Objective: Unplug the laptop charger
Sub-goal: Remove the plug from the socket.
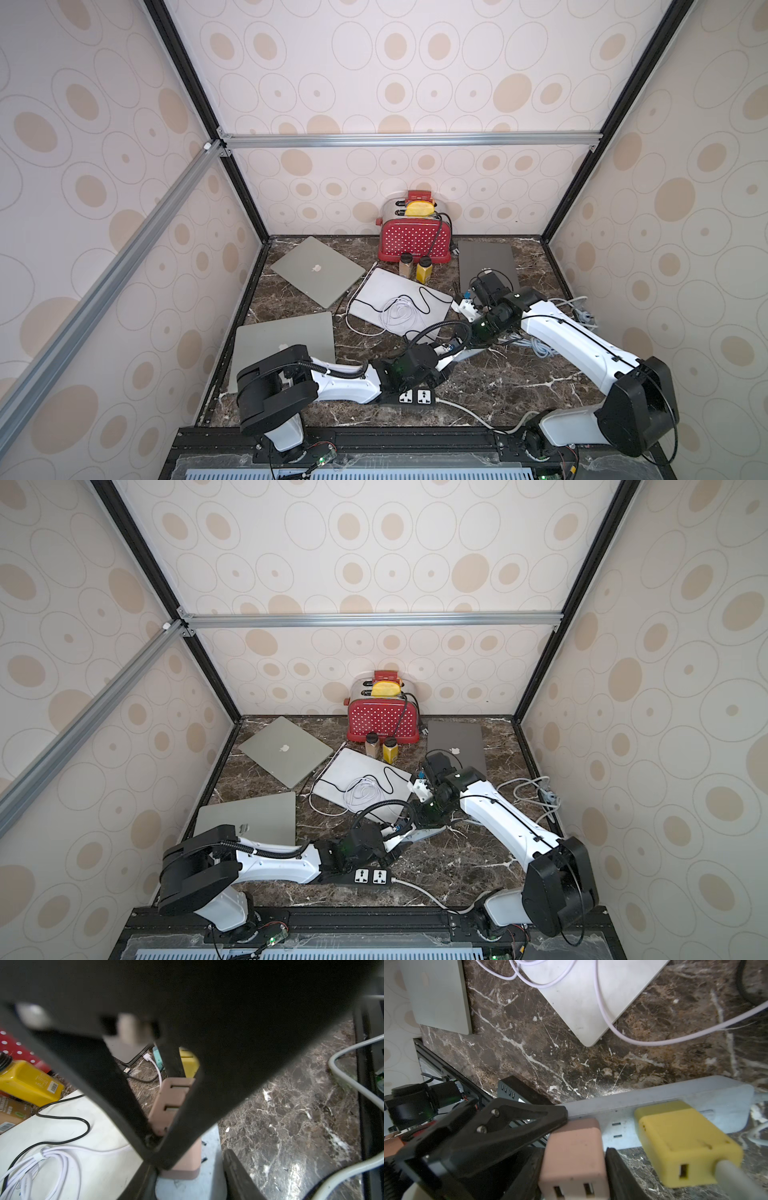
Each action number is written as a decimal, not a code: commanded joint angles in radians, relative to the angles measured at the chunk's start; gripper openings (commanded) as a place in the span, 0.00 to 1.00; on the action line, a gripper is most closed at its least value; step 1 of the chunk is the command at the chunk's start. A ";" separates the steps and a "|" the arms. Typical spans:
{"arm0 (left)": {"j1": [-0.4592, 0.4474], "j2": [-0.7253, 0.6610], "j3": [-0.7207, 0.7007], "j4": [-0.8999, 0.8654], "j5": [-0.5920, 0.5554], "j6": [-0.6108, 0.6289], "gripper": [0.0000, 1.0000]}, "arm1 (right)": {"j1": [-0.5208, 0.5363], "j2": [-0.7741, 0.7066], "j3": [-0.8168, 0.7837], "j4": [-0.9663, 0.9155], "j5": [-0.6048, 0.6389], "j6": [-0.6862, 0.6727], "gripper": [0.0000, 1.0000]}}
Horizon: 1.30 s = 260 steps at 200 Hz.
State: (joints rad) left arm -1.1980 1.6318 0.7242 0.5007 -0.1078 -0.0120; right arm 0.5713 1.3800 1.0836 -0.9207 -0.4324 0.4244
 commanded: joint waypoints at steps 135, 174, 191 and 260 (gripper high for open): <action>-0.017 0.060 -0.029 -0.075 0.137 -0.044 0.00 | -0.073 -0.065 0.072 0.036 -0.042 -0.052 0.00; -0.017 0.068 -0.025 -0.079 0.135 -0.040 0.00 | -0.121 -0.082 -0.020 0.279 -0.300 0.108 0.00; -0.018 0.066 -0.031 -0.076 0.134 -0.043 0.00 | -0.142 -0.081 -0.001 0.278 -0.314 0.105 0.00; -0.018 0.084 -0.025 -0.071 0.134 -0.045 0.00 | -0.016 -0.021 0.172 -0.083 0.109 -0.102 0.00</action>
State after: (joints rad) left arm -1.2026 1.6932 0.7040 0.5053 -0.0360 -0.0494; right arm 0.5217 1.3563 1.2465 -0.9585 -0.4034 0.3756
